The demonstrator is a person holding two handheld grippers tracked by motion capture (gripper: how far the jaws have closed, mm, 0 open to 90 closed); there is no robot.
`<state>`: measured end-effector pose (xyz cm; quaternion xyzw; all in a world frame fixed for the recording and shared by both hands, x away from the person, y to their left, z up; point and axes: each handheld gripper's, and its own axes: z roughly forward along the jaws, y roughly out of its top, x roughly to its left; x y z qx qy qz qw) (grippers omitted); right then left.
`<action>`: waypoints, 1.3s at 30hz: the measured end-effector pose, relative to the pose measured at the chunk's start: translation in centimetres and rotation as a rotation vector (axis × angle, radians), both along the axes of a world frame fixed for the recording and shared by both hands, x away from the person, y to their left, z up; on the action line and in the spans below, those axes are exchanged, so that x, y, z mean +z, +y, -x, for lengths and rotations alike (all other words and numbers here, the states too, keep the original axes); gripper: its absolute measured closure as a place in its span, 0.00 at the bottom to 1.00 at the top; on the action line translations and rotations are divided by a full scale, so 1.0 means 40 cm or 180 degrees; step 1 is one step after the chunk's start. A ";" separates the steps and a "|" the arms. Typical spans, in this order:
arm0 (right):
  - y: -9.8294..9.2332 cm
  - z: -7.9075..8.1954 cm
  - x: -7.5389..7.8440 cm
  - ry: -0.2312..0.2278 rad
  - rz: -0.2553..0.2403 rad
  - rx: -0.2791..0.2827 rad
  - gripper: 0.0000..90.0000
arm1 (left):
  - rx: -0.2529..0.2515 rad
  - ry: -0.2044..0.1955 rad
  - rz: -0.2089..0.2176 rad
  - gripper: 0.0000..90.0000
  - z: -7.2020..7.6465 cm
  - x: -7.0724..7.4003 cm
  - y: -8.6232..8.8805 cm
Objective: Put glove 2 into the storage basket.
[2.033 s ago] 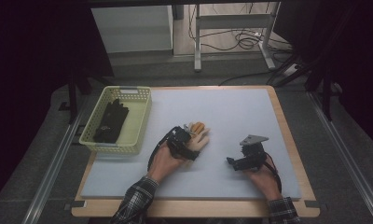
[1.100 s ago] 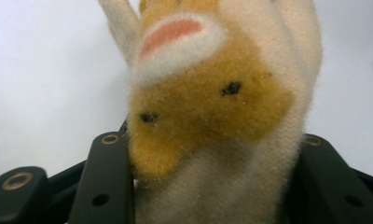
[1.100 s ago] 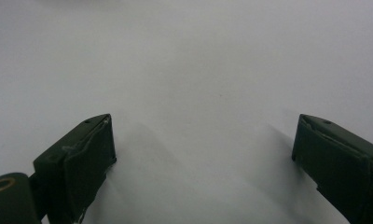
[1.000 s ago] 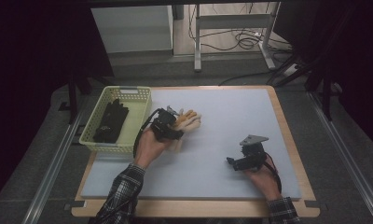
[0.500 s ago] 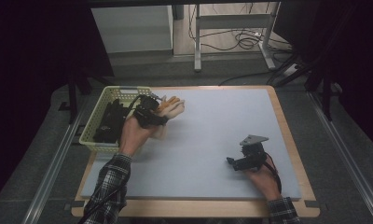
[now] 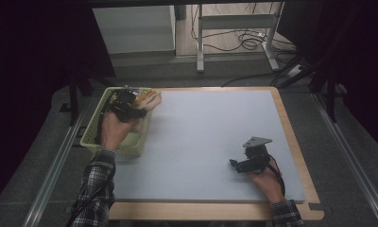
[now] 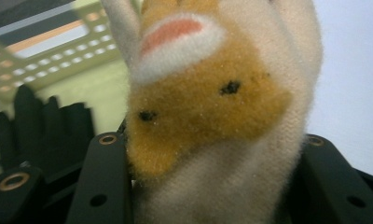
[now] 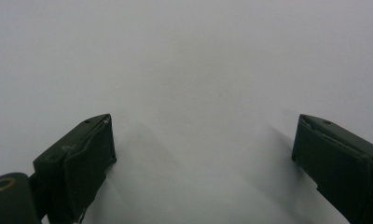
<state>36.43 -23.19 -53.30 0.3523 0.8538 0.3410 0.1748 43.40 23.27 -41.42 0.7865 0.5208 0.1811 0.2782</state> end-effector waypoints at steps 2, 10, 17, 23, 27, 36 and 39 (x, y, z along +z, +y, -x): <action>0.000 0.000 0.000 -0.0001 0.0000 0.0000 0.06 | 0.0062 0.0009 0.0020 0.56 -0.002 -0.006 0.022; 0.000 0.000 0.000 0.0000 0.0001 0.0000 0.06 | 0.0290 -0.0020 -0.0024 0.55 -0.014 -0.037 0.088; 0.000 0.000 0.000 0.0001 -0.0001 -0.0001 0.06 | 0.0428 0.0047 -0.0111 0.55 -0.038 -0.084 0.120; 0.000 0.000 0.000 0.0002 -0.0002 -0.0001 0.06 | 0.0371 0.0187 -0.0203 0.54 -0.068 -0.132 0.100; 0.000 0.000 0.000 0.0001 -0.0002 -0.0001 0.06 | 0.0345 0.0355 -0.0395 0.53 -0.094 -0.161 0.074; 0.000 0.000 0.000 0.0003 -0.0003 0.0001 0.06 | 0.0237 0.0626 -0.0390 0.51 -0.139 -0.222 0.044; 0.000 0.000 0.000 0.0001 -0.0004 -0.0001 0.06 | 0.0196 0.0712 -0.0516 0.47 -0.143 -0.237 0.026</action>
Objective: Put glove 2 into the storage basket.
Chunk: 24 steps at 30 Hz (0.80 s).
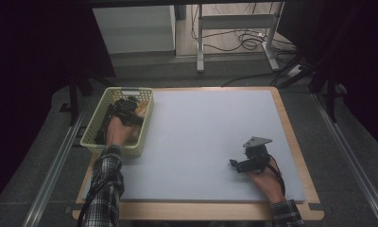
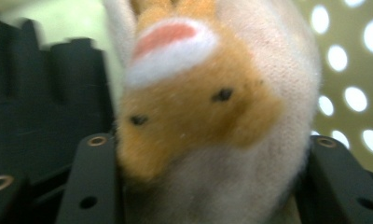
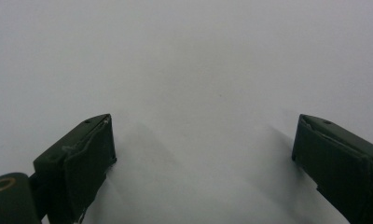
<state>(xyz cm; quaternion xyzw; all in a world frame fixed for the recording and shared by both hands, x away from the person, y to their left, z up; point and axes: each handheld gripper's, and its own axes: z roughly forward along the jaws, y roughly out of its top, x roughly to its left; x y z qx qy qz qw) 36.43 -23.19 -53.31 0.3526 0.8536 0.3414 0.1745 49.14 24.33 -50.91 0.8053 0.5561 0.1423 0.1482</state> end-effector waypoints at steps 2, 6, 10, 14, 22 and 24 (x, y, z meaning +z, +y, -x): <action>0.000 0.000 0.000 0.0000 0.0000 -0.0002 0.06 | 0.0063 0.0023 0.0012 0.41 -0.002 -0.003 0.008; 0.000 0.000 0.000 0.0001 -0.0001 -0.0001 0.06 | 0.0092 0.0052 0.0188 0.23 0.004 0.003 0.036; 0.000 0.000 0.000 0.0002 0.0000 -0.0002 0.06 | 0.0020 -0.0065 0.0314 0.09 0.026 0.034 0.048; 0.000 0.000 0.000 0.0001 0.0000 -0.0002 0.06 | -0.0017 -0.0248 0.0443 0.08 0.047 0.079 0.060; 0.000 0.000 0.000 0.0000 0.0001 -0.0001 0.06 | 0.0109 -0.0397 0.0513 0.45 0.067 0.110 0.093; 0.000 0.000 0.000 0.0001 0.0001 -0.0001 0.06 | 0.0092 -0.0276 0.0457 0.59 0.062 0.091 0.093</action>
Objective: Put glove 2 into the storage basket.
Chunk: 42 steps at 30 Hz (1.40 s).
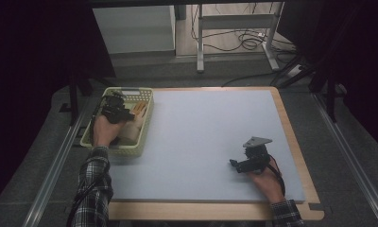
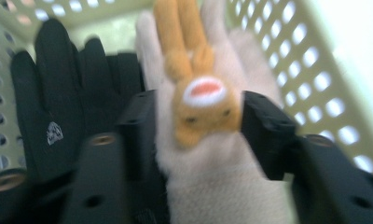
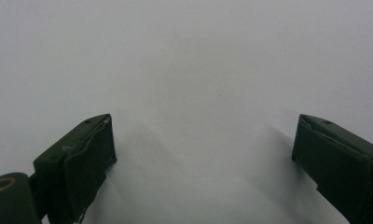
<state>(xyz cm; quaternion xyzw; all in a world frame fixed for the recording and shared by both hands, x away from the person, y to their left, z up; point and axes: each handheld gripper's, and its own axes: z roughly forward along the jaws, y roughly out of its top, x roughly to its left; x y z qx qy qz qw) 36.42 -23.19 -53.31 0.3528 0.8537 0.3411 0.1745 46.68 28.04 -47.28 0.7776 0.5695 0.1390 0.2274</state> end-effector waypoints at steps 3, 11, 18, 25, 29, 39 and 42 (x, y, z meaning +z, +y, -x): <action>0.000 0.000 0.000 0.0001 -0.0001 -0.0001 0.06 | -0.0071 0.0112 0.0164 0.67 -0.013 -0.030 -0.011; 0.000 0.000 0.000 0.0000 -0.0001 0.0000 0.06 | -0.0090 0.0139 0.0154 0.67 -0.019 -0.027 -0.026; 0.000 0.000 0.000 0.0001 -0.0001 -0.0001 0.06 | -0.0071 -0.0082 0.0060 0.48 -0.001 -0.006 -0.015; 0.000 0.000 0.000 -0.0001 0.0000 -0.0001 0.06 | -0.0074 -0.0213 0.0110 0.32 0.016 0.010 -0.005; 0.000 0.000 0.000 -0.0002 0.0001 0.0000 0.06 | -0.0065 -0.0259 0.0132 0.28 0.027 0.015 0.000; 0.000 0.000 0.000 -0.0003 0.0008 0.0003 0.06 | -0.0101 -0.0391 0.0266 0.13 0.055 0.032 0.008; 0.000 0.000 0.000 -0.0002 0.0008 0.0003 0.06 | -0.0104 -0.0436 0.0316 0.11 0.064 0.037 0.010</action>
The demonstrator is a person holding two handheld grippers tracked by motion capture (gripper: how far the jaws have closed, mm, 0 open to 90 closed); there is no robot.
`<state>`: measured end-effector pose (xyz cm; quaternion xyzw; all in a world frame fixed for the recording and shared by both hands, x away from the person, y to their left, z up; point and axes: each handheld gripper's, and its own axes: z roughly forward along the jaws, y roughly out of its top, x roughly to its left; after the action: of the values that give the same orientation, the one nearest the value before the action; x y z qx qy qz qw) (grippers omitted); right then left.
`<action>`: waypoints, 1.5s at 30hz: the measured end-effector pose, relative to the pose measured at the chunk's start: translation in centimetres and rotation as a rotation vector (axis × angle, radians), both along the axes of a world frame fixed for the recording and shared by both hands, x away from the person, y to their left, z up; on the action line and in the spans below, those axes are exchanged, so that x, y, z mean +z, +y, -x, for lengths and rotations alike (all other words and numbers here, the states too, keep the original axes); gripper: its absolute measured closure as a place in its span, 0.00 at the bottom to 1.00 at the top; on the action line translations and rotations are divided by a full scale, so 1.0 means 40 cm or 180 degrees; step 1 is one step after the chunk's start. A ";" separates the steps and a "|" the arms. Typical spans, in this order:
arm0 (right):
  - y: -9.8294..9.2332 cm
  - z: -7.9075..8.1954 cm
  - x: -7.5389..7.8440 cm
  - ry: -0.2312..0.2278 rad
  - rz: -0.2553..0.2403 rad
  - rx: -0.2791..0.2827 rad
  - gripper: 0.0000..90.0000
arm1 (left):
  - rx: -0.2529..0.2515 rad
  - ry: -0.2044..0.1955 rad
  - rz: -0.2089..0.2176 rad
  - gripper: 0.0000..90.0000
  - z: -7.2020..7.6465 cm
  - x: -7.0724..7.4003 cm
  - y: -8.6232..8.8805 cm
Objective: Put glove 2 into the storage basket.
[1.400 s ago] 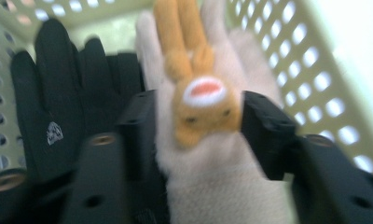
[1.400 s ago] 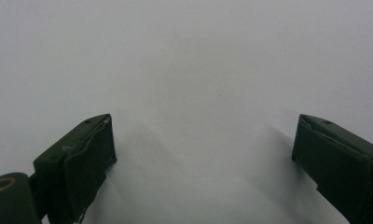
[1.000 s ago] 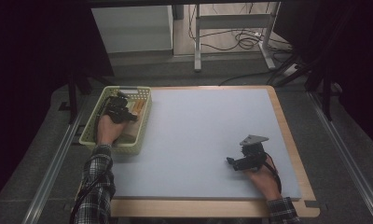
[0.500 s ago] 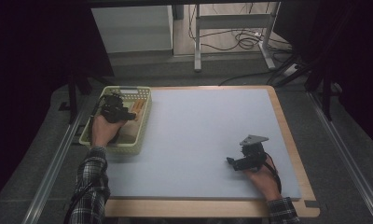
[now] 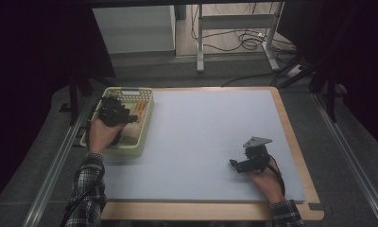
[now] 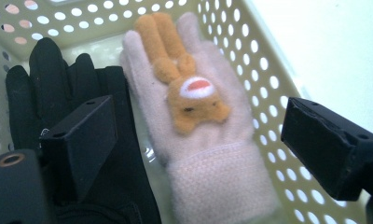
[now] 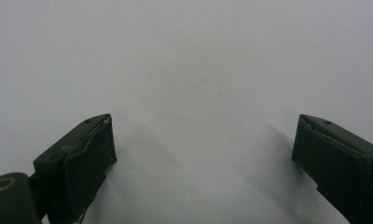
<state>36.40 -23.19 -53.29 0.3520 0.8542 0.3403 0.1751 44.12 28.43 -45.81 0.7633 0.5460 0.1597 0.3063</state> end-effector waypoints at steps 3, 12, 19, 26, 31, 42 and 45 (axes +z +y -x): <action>0.000 0.000 0.000 0.0000 0.0000 0.0000 0.06 | -0.0012 -0.0051 0.0048 0.09 0.009 0.006 0.001; 0.000 0.000 0.000 -0.0002 0.0002 0.0001 0.06 | -0.0113 -0.0181 0.0120 0.06 0.039 0.027 -0.008; 0.000 0.000 0.000 -0.0009 0.0008 0.0004 0.06 | -0.0114 -0.0203 0.0113 0.05 0.052 0.035 -0.003; 0.000 0.000 0.000 -0.0010 0.0008 0.0002 0.06 | -0.0144 -0.0206 0.0089 0.04 0.068 0.041 0.003; 0.000 0.000 0.000 -0.0010 0.0010 0.0004 0.06 | -0.0172 -0.0232 0.0065 0.04 0.082 0.050 0.006; 0.000 0.000 0.001 -0.0011 0.0011 0.0004 0.06 | -0.0217 -0.0290 0.0045 0.03 0.111 0.065 0.008; 0.000 0.000 0.001 -0.0011 0.0011 0.0004 0.06 | -0.0236 -0.0299 0.0039 0.03 0.118 0.069 0.009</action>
<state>36.40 -23.18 -53.27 0.3505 0.8547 0.3395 0.1769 39.40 28.81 -43.05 0.7727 0.5034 0.1806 0.3419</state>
